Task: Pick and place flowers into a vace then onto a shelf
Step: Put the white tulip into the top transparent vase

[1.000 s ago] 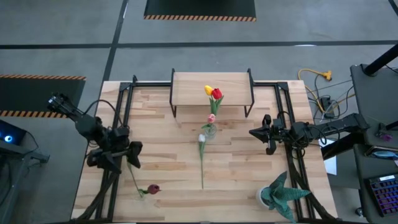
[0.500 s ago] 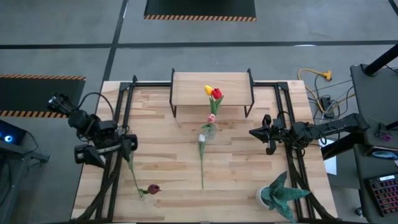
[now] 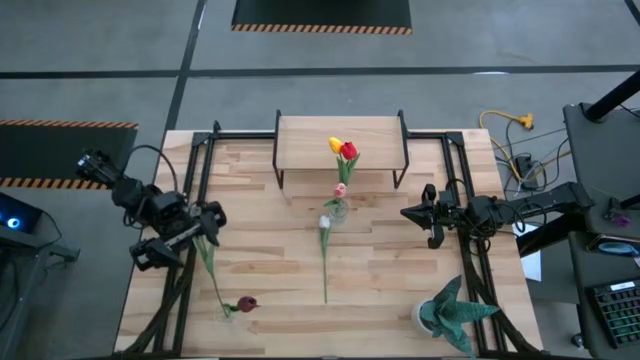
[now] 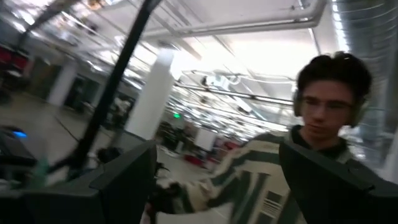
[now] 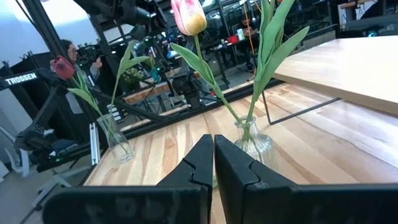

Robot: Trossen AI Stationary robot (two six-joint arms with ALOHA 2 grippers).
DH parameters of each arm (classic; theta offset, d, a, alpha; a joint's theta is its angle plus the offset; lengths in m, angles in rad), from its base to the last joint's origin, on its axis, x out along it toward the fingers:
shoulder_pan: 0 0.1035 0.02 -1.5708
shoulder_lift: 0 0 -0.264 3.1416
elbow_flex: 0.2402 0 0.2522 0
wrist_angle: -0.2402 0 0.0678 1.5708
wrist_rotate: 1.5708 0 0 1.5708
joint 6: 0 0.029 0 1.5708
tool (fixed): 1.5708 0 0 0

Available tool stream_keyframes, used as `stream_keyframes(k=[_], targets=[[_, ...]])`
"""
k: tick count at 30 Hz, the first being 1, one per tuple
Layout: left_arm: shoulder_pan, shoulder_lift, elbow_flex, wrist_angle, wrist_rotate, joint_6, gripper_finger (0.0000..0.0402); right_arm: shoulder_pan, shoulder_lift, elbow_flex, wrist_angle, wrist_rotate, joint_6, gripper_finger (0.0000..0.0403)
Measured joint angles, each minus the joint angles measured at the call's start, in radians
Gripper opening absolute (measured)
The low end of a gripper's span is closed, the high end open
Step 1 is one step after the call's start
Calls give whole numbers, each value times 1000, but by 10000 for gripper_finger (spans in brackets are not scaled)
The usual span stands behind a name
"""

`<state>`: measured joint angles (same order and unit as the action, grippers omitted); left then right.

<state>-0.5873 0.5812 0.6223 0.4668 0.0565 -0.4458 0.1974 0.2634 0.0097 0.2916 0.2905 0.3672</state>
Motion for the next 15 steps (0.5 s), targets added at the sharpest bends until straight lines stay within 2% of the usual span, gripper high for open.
stream_keyframes(k=[4,6,8,12,15], targets=[[0,-24,28,-49,-44,52,320,0,0,0,0,0,0,9],[0,-45,66,-151,-58,53,320,0,0,0,0,0,0,9],[0,-64,131,-328,-77,53,320,0,0,0,0,0,0,8],[0,-68,321,-720,-192,46,320,0,0,0,0,0,0,8],[-1,-46,463,-954,-249,45,320,0,0,0,0,0,0,8]])
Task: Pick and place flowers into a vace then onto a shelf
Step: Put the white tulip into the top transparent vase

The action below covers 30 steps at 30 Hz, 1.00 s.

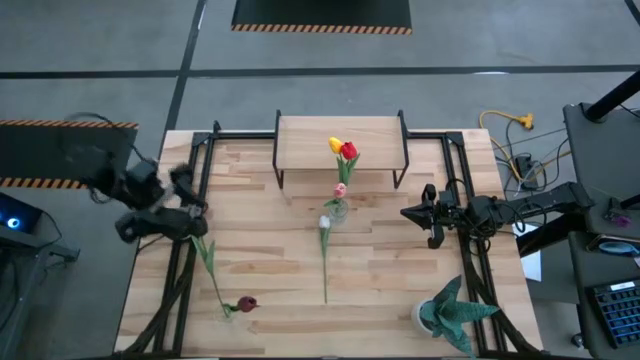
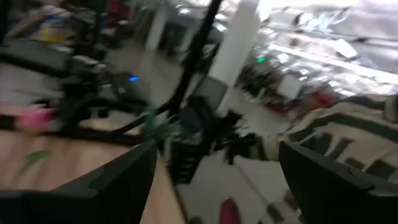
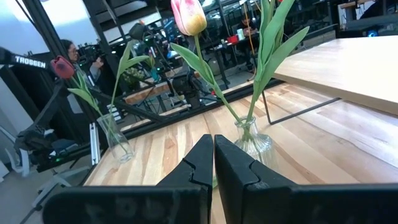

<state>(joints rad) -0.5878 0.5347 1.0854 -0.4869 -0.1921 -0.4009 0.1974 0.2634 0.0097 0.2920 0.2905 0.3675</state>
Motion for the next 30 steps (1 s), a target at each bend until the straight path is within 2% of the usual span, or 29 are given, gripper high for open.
stream_keyframes(k=[5,9,13,23,30], targets=[[0,32,161,-272,-40,-64,320,0,0,0,-1,0,17,8],[0,65,177,-390,-34,-120,320,0,0,0,-5,0,19,8],[0,68,137,-438,-6,-171,320,0,0,0,-5,0,19,8],[0,20,33,-431,45,-290,320,0,0,0,-5,0,18,9],[0,13,-19,-431,48,-292,320,0,0,0,-5,0,18,8]])
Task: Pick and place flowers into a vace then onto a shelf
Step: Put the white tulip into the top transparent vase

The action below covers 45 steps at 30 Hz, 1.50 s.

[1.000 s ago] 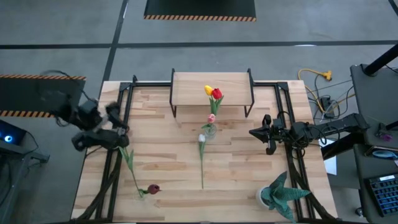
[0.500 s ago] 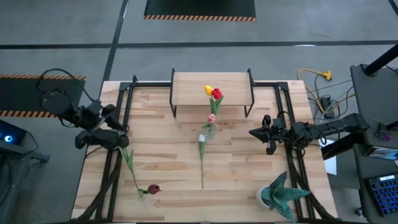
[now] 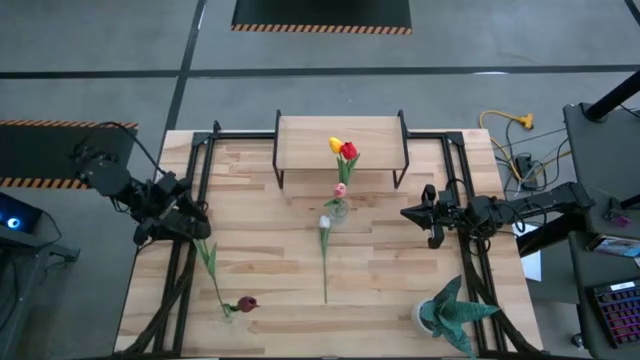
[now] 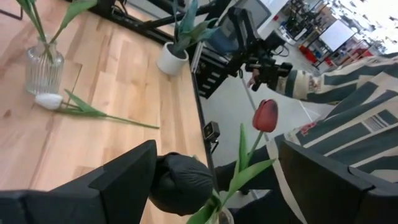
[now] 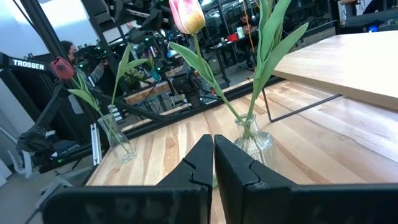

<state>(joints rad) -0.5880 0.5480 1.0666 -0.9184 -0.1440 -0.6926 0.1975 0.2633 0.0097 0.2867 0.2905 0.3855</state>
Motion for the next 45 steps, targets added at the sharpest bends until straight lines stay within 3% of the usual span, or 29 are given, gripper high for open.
stream_keyframes(k=[8,26,45], targets=[[0,3,-15,1,6,-3,320,0,0,0,0,0,0,8],[-1,94,-32,68,186,-101,320,0,1,0,-29,0,0,9],[-1,203,14,82,294,-148,320,0,1,0,-29,0,0,8]])
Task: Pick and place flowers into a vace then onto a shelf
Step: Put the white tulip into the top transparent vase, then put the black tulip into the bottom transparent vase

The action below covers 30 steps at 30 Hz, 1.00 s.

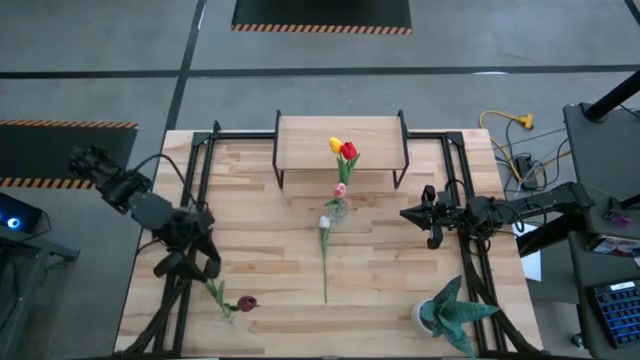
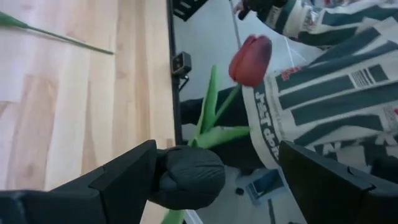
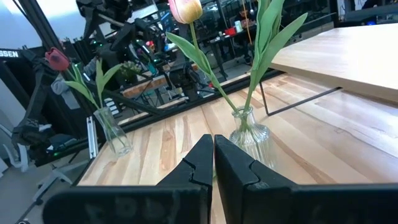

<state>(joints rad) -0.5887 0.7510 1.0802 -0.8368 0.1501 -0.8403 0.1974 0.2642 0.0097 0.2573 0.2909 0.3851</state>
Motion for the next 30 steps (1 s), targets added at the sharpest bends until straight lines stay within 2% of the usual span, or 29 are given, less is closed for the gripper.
stream_keyframes(k=[10,18,24,30], targets=[[0,-6,118,6,-4,4,320,0,0,0,0,0,0,9],[1,31,194,47,-198,19,320,0,0,0,7,0,12,8],[1,136,264,114,-241,19,320,0,0,0,9,0,8,9],[34,299,405,108,-360,40,320,0,0,0,9,-1,-3,8]])
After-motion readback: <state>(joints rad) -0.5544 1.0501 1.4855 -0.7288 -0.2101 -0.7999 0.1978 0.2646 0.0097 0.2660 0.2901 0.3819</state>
